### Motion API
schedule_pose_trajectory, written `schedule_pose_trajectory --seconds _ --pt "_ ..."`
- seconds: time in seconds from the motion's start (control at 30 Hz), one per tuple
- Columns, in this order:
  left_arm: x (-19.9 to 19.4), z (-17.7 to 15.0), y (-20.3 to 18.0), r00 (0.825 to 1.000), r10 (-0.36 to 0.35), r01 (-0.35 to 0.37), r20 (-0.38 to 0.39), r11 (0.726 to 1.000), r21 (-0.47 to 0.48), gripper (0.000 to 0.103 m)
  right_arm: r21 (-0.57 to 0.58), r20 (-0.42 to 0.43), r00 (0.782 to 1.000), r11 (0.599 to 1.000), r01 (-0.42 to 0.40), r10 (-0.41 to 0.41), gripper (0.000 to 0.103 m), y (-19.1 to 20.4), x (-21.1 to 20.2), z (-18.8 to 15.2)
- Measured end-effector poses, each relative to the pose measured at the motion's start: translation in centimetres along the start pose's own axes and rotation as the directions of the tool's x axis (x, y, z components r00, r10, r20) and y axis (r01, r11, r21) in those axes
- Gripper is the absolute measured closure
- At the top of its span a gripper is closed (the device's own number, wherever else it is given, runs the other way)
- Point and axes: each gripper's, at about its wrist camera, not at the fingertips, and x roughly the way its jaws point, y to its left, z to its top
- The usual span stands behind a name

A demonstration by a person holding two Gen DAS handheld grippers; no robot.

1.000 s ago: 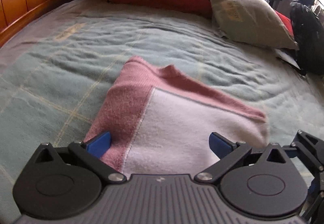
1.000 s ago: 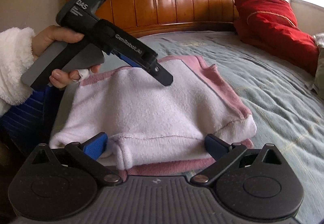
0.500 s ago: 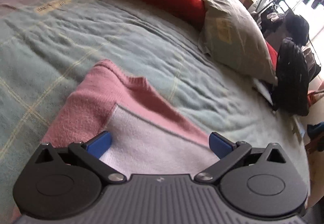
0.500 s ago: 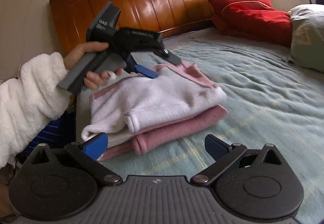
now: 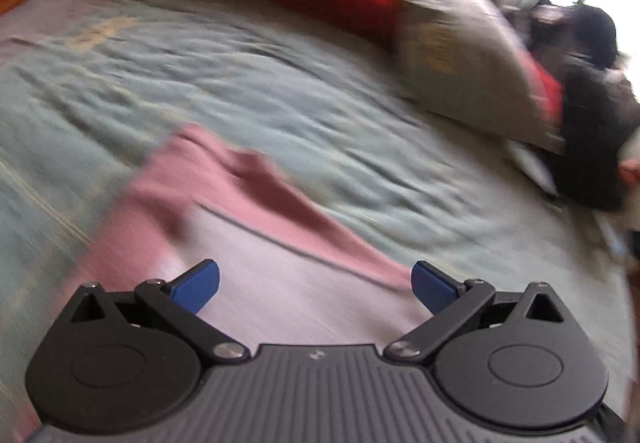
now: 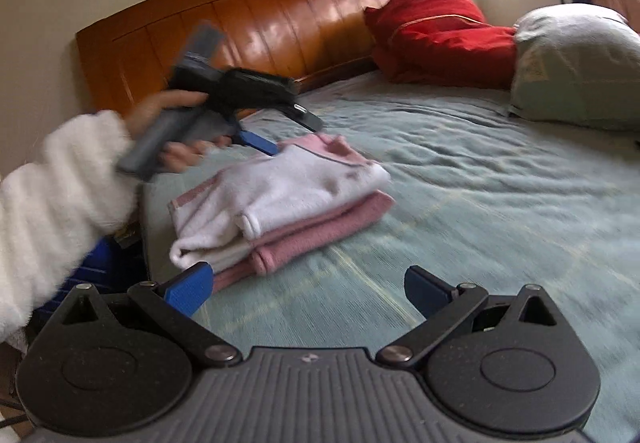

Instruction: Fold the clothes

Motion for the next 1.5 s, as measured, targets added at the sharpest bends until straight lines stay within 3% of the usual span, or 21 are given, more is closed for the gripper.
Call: schedule_pose_trajectory --seconds 0.1,0.23,0.33,0.53,0.63,0.9,1.03,1.17,1.27,1.37,1.5 --pt "-1.3 -3.0 -2.8 0.997 -0.068 0.069 -0.029 0.997 0.043 0.001 0.035 0.006 1.000 0.999 0.018 -0.018 0.000 -0.3 -1.3 -0.8" --pt "-0.2 -6.6 -4.9 0.985 -0.113 0.115 -0.130 0.993 0.013 0.001 0.070 0.013 0.999 0.997 0.033 -0.034 0.000 -0.2 -3.0 -1.7" --pt "0.1 -8.2 -6.0 0.992 -0.018 0.023 -0.121 0.999 0.044 0.001 0.090 0.017 0.999 0.995 0.048 -0.050 0.000 0.0 -4.5 -2.1" --pt "-5.0 -9.4 -7.3 1.000 -0.025 0.025 0.000 0.999 0.042 0.001 0.109 0.047 0.996 0.992 0.066 -0.072 0.000 0.5 -7.4 -2.6" --pt "-6.7 -10.8 -6.8 0.998 0.040 -0.041 0.052 0.999 0.019 0.001 0.120 0.047 0.996 0.991 0.064 -0.070 0.000 0.8 -7.6 -3.0" --pt "-5.4 -15.7 -4.4 0.992 0.124 -0.121 0.035 0.990 -0.079 0.001 0.140 0.027 0.998 0.989 0.052 -0.056 0.000 2.1 -7.8 -4.0" --pt "-7.4 -19.9 -6.3 0.975 0.186 -0.182 0.125 0.982 -0.046 0.001 0.120 0.001 0.998 0.991 0.060 -0.060 0.000 2.8 -7.3 -4.4" --pt "-9.2 -24.0 -8.1 0.944 0.251 -0.252 0.215 0.967 -0.025 0.001 0.137 -0.056 0.996 0.988 0.076 -0.068 0.000 3.1 -5.7 -4.9" --pt "-9.2 -25.7 -7.7 0.928 0.294 -0.282 0.230 0.956 -0.086 0.001 0.148 -0.092 0.994 0.986 0.071 -0.058 0.000 3.5 -5.0 -5.4" --pt "-9.3 -26.4 -6.4 0.933 0.290 -0.260 0.213 0.953 -0.157 0.001 0.125 -0.111 0.992 0.989 0.076 -0.062 0.000 4.3 -4.9 -5.8" --pt "-9.5 -26.4 -6.2 0.919 0.336 -0.307 0.207 0.938 -0.161 0.001 0.073 -0.121 0.988 0.991 0.108 -0.098 0.000 5.3 -5.2 -5.9"
